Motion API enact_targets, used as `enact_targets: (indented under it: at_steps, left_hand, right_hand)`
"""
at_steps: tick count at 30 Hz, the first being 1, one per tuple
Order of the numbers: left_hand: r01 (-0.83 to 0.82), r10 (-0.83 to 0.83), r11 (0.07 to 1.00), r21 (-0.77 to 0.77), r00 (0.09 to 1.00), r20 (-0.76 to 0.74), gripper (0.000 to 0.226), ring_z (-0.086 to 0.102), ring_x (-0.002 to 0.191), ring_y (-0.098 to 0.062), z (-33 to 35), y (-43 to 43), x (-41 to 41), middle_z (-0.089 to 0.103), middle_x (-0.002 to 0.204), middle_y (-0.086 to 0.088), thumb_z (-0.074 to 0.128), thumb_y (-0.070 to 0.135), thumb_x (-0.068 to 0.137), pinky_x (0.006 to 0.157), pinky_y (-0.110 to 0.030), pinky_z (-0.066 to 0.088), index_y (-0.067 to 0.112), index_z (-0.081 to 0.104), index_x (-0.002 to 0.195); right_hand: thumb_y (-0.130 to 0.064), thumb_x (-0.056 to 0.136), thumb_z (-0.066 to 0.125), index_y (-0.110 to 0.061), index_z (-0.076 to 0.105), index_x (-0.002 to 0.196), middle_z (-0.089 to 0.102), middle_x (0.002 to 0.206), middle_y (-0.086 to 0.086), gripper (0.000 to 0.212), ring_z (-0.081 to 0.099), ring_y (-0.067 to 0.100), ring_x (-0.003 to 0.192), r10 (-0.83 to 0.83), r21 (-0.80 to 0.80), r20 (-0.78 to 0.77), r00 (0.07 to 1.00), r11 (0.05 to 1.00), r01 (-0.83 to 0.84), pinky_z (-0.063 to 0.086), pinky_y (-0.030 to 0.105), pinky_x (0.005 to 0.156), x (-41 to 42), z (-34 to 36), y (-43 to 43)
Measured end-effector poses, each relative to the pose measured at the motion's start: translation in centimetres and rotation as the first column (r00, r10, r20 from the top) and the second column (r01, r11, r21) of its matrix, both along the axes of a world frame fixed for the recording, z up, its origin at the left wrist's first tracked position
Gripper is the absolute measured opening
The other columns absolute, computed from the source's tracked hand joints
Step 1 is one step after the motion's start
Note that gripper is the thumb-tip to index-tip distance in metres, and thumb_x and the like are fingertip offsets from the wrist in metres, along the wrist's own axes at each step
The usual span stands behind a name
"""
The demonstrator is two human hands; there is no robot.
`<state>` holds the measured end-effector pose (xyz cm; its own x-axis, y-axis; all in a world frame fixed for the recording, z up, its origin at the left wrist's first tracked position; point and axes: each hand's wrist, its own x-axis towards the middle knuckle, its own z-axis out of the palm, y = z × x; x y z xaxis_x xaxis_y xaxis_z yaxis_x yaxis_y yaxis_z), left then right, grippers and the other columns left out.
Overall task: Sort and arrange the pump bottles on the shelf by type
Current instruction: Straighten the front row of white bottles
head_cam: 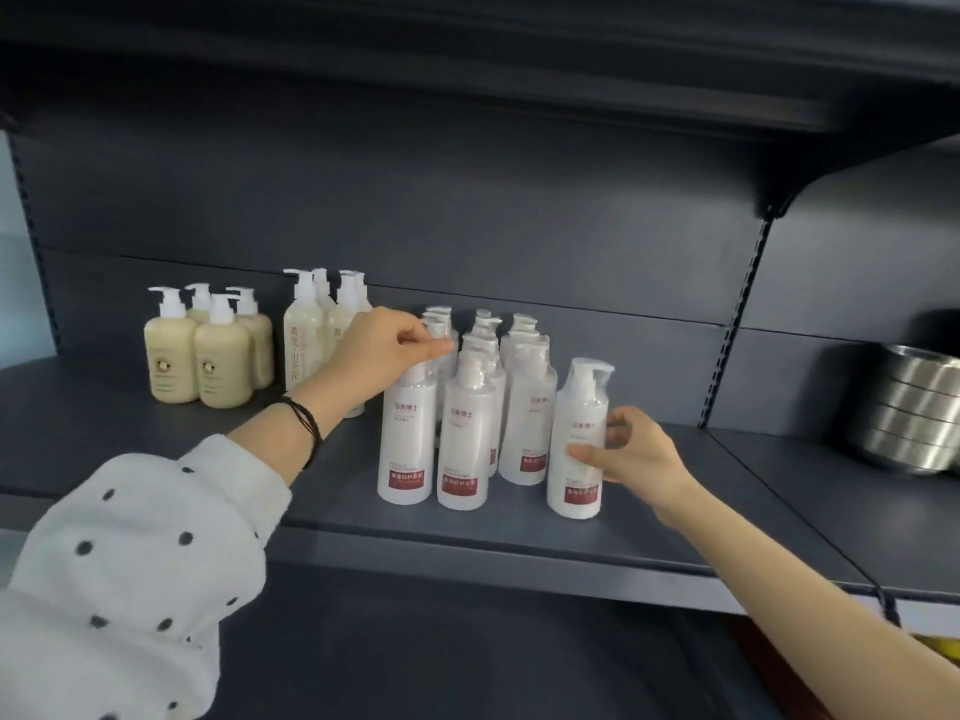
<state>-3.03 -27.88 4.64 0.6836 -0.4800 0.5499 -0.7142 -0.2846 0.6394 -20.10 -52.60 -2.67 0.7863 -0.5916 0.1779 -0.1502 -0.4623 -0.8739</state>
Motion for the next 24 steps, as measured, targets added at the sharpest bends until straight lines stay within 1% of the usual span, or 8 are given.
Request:
enact_targets:
  at_steps: [4,8,12,14,17,20,22,24]
  left_hand:
    - [-0.004,0.004,1.0,0.002,1.0,0.016,0.031,0.066,0.082,-0.017,0.0,0.1,0.4,0.072,0.083,-0.002,0.072,0.041,0.08,0.08,-0.035,0.053,0.01,0.074,0.081]
    - [0.028,-0.025,0.999,-0.031,0.997,0.071,0.03,0.062,0.078,-0.01,-0.4,0.2,0.6,0.072,0.085,0.001,0.068,0.04,0.082,0.071,-0.021,0.048,0.011,0.075,0.086]
    - [0.115,-0.11,0.991,-0.073,0.992,0.069,0.033,0.064,0.09,-0.018,-1.4,1.0,1.0,0.072,0.098,-0.004,0.057,0.039,0.092,0.085,-0.035,0.051,0.011,0.073,0.098]
    - [0.126,-0.115,0.983,-0.133,0.989,0.089,0.03,0.058,0.103,-0.008,-2.5,1.6,1.0,0.064,0.115,0.006,0.05,0.033,0.097,0.092,-0.026,0.048,0.018,0.066,0.118]
    - [0.06,-0.101,0.963,-0.264,0.984,-0.145,0.047,0.035,0.133,-0.005,-4.8,2.0,1.5,0.038,0.146,0.013,0.039,0.04,0.1,0.11,-0.03,0.031,0.025,0.036,0.145]
    - [-0.043,-0.094,0.963,-0.266,0.873,-0.479,0.057,0.019,0.144,-0.012,-7.5,1.2,1.3,0.018,0.158,0.01,0.025,0.049,0.101,0.119,-0.039,0.014,0.027,0.016,0.153]
    - [-0.035,-0.198,0.943,-0.33,0.738,-0.645,0.058,0.031,0.138,-0.012,-8.8,0.4,0.6,0.03,0.152,0.01,0.022,0.055,0.099,0.115,-0.033,0.018,0.027,0.026,0.15]
    - [0.002,-0.308,0.916,-0.401,0.643,-0.702,0.062,0.046,0.125,-0.013,-9.8,-0.3,0.0,0.047,0.14,0.007,0.021,0.063,0.095,0.112,-0.034,0.027,0.029,0.04,0.143]
  right_hand:
    - [-0.028,0.074,0.081,-0.021,0.052,0.109,0.066,0.103,-0.004,0.046,0.066,0.015,0.094,0.026,0.014,0.02,0.999,1.0,-0.026,0.058,0.042,0.083,1.0,-0.3,3.2]
    - [-0.032,0.075,0.08,-0.023,0.052,0.111,0.064,0.106,-0.006,0.047,0.064,0.012,0.095,0.033,-0.007,0.045,0.998,0.999,-0.032,0.058,0.036,0.081,2.5,-0.5,5.5]
    - [-0.037,0.078,0.077,-0.026,0.047,0.115,0.059,0.106,-0.011,0.049,0.059,0.004,0.091,0.0,-0.061,0.06,0.998,0.998,0.004,0.048,0.018,0.066,3.0,-0.7,7.1]
    - [-0.039,0.078,0.076,-0.027,0.047,0.118,0.06,0.109,-0.011,0.051,0.06,0.004,0.095,-0.007,-0.037,0.087,0.996,0.999,0.01,0.049,0.019,0.07,2.9,-1.2,7.1]
    - [-0.042,0.083,0.07,-0.026,0.046,0.124,0.056,0.122,-0.01,0.05,0.057,0.007,0.109,-0.036,0.035,0.198,0.98,0.999,0.03,0.049,0.025,0.086,2.6,-2.6,7.4]
    - [-0.048,0.094,0.048,-0.027,0.03,0.145,0.034,0.142,-0.016,0.058,0.035,0.006,0.132,-0.061,0.141,0.254,0.965,0.99,0.025,0.033,0.029,0.104,2.9,-3.4,7.6]
    - [-0.065,0.091,0.036,-0.036,0.02,0.149,0.029,0.143,-0.022,0.067,0.028,0.004,0.136,-0.023,0.274,0.23,0.973,0.961,-0.042,0.025,0.032,0.108,3.6,-3.4,7.7]
    - [-0.08,0.082,0.025,-0.045,0.027,0.145,0.039,0.144,-0.019,0.072,0.037,0.008,0.134,0.035,0.403,0.199,0.979,0.908,-0.114,0.027,0.037,0.111,4.5,-3.5,7.8]
